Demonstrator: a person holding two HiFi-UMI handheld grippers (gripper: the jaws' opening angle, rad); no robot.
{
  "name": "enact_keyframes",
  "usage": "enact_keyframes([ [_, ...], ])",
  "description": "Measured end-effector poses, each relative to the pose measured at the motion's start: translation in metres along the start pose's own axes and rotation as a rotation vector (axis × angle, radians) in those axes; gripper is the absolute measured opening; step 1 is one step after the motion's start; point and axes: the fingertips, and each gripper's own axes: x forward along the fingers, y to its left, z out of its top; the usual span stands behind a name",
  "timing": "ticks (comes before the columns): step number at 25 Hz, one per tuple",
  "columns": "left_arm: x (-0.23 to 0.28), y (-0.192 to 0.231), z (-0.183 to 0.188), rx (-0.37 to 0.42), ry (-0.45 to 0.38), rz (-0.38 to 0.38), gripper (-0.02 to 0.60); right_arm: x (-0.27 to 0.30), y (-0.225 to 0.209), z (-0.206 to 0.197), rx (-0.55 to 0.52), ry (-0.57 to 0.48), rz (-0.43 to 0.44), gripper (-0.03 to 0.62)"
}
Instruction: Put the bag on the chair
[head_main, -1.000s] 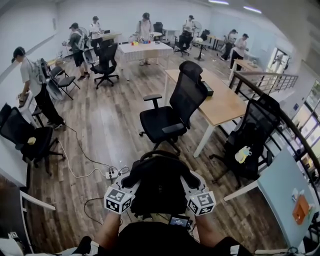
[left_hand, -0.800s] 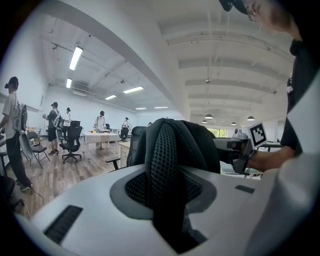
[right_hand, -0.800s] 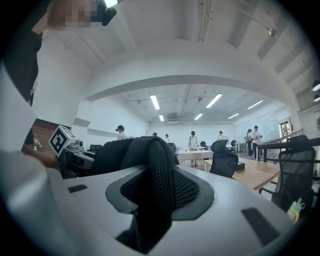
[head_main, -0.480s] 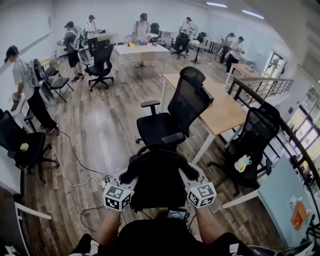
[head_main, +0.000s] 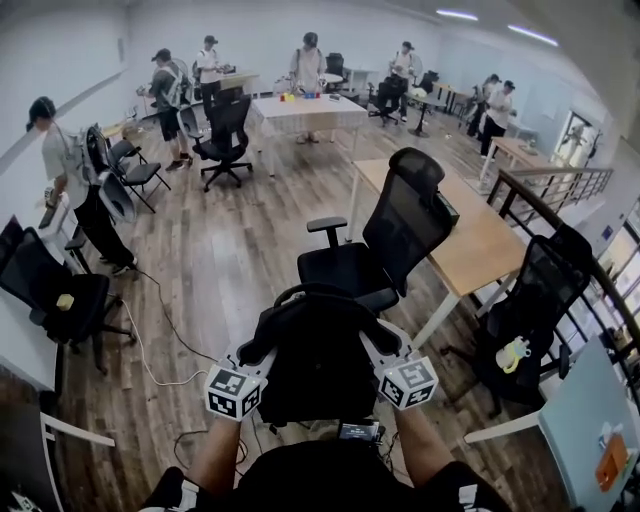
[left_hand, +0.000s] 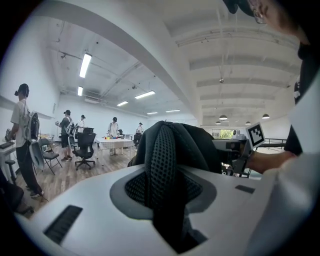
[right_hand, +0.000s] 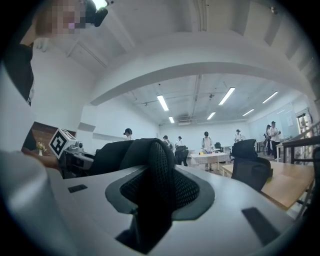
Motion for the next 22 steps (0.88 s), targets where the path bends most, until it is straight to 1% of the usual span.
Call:
enact_keyframes([
  [7,0.049,0.059,0.016,-0.005,0.007,0.070,0.114,0.083,-0.039,0.006,0.036,-0.004,0.088,0.135],
  [14,0.113,0.120,0.036,-0.020,0.019,0.137,0.114,0.173,-0.089,0.013,0.064,-0.002,0.165,0.135],
  [17,0.137,0.138,0.039,-0.034,0.013,0.165,0.114,0.201,-0.109,0.014,0.057,-0.009,0.186,0.135],
  [22,0.176,0.168,0.055,-0.015,0.010,0.191,0.114,0.245,-0.141,0.019,0.061,-0.027,0.204,0.135],
])
